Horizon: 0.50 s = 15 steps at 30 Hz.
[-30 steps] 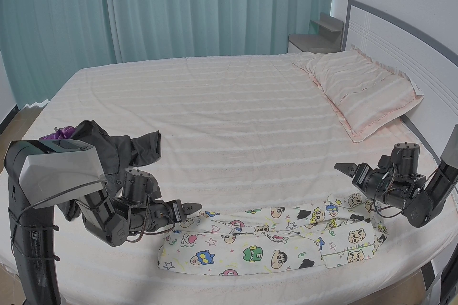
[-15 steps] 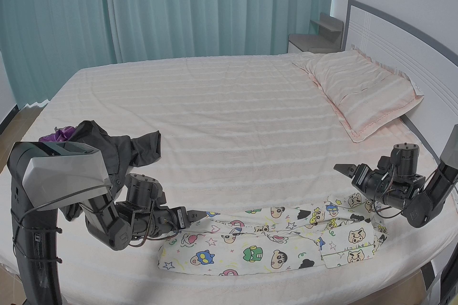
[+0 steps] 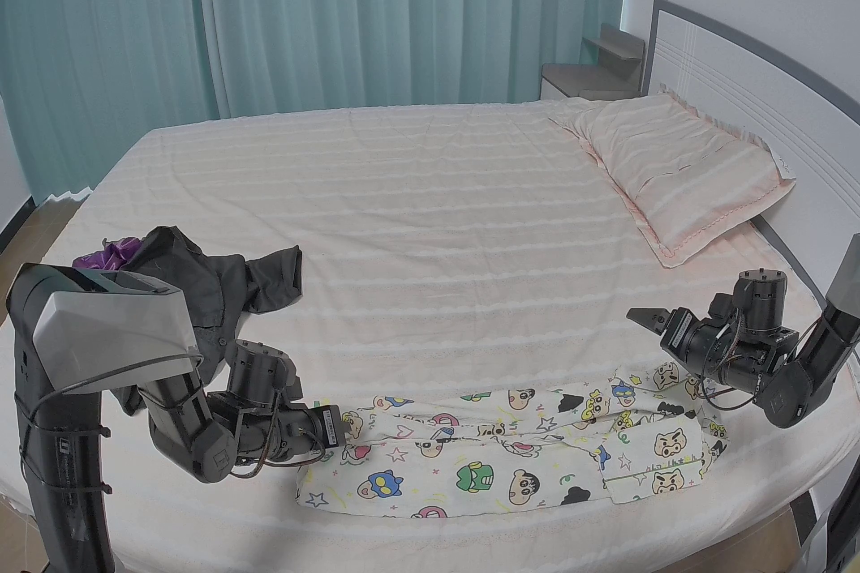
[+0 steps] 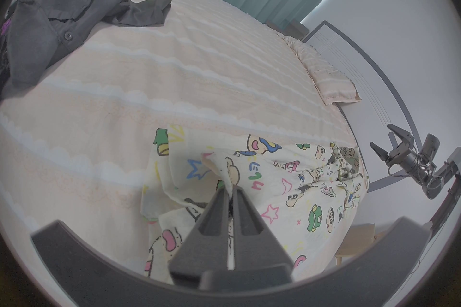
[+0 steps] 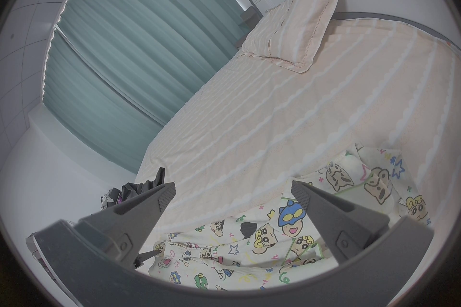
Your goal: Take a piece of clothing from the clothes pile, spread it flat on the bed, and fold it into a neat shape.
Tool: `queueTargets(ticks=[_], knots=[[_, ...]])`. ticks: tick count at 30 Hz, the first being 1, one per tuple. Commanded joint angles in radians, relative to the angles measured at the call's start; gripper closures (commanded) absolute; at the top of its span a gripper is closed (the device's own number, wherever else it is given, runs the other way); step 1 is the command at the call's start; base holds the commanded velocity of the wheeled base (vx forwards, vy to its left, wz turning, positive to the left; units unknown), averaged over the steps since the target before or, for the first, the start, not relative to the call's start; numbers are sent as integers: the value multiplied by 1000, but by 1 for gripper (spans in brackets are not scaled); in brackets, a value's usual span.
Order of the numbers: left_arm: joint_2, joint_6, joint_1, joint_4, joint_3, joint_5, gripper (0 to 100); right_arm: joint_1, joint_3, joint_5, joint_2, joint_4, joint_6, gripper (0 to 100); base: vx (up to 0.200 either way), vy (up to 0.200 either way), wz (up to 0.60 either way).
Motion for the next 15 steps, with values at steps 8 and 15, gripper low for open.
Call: queueTargets(ticks=[8,15], knots=[[-134,-3,4,-88,118,4,100,2,1,1,-3,0,0,0,0,0,0],[-134,-1,14,-163,161,7,100,3,1,-1,-4,0,0,0,0,0,0]])
